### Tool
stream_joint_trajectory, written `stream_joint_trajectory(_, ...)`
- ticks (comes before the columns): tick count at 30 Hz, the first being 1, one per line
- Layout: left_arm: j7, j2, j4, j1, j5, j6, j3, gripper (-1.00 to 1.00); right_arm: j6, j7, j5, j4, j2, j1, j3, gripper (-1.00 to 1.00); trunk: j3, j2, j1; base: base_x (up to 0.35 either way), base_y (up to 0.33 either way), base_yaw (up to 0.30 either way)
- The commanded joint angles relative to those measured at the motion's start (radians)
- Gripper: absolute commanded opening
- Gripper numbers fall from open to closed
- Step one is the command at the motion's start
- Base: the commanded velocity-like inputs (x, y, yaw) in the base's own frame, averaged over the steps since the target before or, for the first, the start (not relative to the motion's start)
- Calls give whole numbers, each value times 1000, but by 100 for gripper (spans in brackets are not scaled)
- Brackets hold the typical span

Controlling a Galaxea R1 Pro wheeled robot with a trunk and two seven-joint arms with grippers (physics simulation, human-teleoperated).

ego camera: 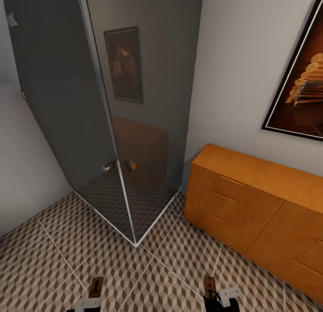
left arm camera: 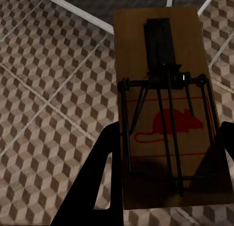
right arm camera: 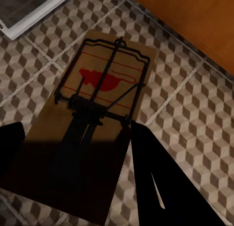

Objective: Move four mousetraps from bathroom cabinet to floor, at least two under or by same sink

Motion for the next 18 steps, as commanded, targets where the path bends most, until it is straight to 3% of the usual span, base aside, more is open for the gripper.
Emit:
stream_joint_trajectory(1, 11, -1, 2, -1, -8, -2, -6, -100, -3, -6, -2, 0, -1, -1, 5, -100, -2, -2, 1, 0, 0, 251)
stream_joint_trajectory(18, 11, -1, 2, -1, -8, -1, -6, -100, -3, -6, -2, 0, -1, -1, 5, -100, -2, -2, 1, 0, 0, 251)
